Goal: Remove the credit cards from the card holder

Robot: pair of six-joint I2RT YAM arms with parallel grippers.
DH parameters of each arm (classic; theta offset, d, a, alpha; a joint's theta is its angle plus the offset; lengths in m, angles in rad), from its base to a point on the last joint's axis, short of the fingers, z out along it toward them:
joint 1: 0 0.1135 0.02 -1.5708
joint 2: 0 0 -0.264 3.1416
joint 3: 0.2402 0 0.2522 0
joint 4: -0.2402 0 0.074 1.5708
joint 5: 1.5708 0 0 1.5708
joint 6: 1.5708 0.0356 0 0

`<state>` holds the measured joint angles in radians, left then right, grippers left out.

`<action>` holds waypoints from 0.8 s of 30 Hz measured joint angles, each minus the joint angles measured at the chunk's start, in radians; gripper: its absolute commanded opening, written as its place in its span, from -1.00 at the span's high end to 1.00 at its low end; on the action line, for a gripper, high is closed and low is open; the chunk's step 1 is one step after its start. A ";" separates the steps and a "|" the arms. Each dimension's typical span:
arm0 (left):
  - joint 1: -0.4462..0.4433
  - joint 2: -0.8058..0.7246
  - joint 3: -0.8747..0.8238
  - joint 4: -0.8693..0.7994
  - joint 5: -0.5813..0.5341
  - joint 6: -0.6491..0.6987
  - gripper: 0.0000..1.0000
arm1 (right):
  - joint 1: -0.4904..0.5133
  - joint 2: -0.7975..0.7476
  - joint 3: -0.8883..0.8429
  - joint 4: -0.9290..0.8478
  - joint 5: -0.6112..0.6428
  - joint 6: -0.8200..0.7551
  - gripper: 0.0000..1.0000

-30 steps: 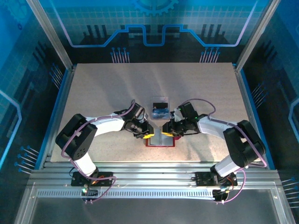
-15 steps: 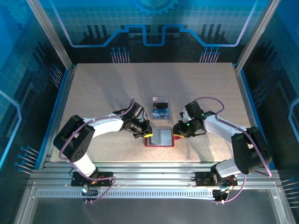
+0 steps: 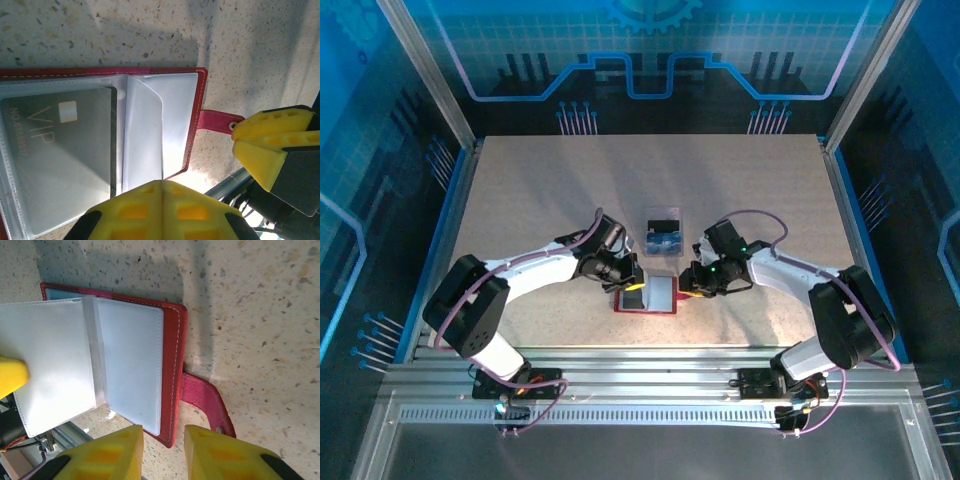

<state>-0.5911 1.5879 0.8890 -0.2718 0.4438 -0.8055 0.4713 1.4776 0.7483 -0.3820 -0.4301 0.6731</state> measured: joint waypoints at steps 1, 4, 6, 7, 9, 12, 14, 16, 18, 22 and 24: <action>-0.001 0.003 0.006 -0.002 0.002 0.002 0.66 | 0.000 0.000 0.000 0.001 0.000 0.003 0.44; -0.009 0.016 0.034 -0.008 0.009 0.013 0.49 | 0.000 -0.001 0.000 0.000 0.003 0.007 0.45; -0.021 0.029 0.056 -0.008 0.011 0.018 0.42 | -0.001 -0.007 0.003 -0.008 0.004 0.007 0.44; -0.026 0.035 0.065 -0.008 0.013 0.019 0.38 | -0.001 -0.013 0.005 -0.014 0.005 0.006 0.44; -0.039 0.056 0.092 -0.008 0.019 0.019 0.31 | -0.002 -0.031 0.010 -0.021 0.007 0.007 0.44; -0.055 0.085 0.122 -0.008 0.023 0.021 0.21 | -0.010 -0.065 0.011 -0.030 0.011 0.006 0.44; -0.065 0.103 0.135 -0.007 0.025 0.019 0.18 | -0.021 -0.087 0.011 -0.039 0.011 0.006 0.44; -0.074 0.117 0.142 -0.006 0.025 0.019 0.17 | -0.030 -0.106 0.011 -0.048 0.013 0.006 0.44; -0.081 0.138 0.151 -0.004 0.025 0.019 0.16 | -0.040 -0.126 0.011 -0.056 0.016 0.005 0.44; -0.095 0.185 0.165 0.007 0.024 0.019 0.12 | -0.055 -0.164 0.006 -0.063 0.023 0.003 0.44; -0.100 0.203 0.165 0.014 0.024 0.018 0.12 | -0.060 -0.177 -0.002 -0.063 0.023 0.003 0.44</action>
<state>-0.6907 1.7905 1.0542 -0.2581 0.4683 -0.7872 0.4110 1.3003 0.7460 -0.4454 -0.4068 0.6765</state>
